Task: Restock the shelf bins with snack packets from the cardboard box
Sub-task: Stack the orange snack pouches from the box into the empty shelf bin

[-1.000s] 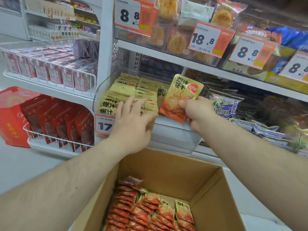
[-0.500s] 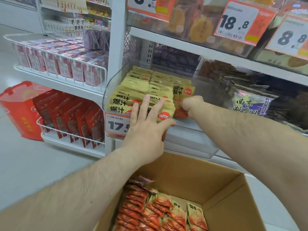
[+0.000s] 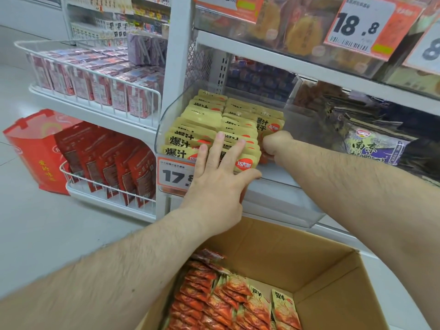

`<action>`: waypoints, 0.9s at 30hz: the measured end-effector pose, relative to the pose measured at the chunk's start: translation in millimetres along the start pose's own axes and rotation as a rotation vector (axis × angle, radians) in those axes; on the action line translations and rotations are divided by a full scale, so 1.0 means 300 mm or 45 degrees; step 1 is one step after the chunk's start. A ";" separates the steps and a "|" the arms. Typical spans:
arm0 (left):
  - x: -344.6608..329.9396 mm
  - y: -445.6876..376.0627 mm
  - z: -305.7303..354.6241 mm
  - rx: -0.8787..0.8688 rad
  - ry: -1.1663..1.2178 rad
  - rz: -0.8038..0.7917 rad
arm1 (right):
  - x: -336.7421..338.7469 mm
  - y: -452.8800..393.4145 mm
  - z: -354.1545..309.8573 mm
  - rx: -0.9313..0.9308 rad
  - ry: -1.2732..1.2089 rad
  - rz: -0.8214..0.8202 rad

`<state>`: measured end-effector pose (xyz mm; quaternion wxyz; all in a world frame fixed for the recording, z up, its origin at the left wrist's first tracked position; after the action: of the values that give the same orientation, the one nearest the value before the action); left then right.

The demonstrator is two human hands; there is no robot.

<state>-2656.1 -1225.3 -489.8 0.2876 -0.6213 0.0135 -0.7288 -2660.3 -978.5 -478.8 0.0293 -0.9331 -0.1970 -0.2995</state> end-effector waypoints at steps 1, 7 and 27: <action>-0.001 0.000 -0.002 0.000 -0.002 -0.001 | 0.005 0.011 -0.006 -0.005 -0.016 -0.016; 0.005 0.002 -0.005 -0.033 -0.037 -0.001 | 0.052 0.070 -0.010 -0.027 -0.049 0.016; -0.186 0.204 0.112 -0.125 0.064 -1.046 | 0.036 0.656 0.682 0.215 0.788 -0.246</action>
<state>-2597.4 -1240.8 -555.4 -0.0574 -0.5700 -0.1939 -0.7964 -2464.5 -1120.6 -627.7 0.1366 -0.7692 -0.2903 -0.5526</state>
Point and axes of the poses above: each hand's wrist, its own y-axis away from the middle knuckle, its own x-axis out of the back of the hand, z = x × y, the point moved 1 cm from there along -y, towards the middle knuckle, and after that the axes turned 5 degrees about x, right-handed, at the moved point
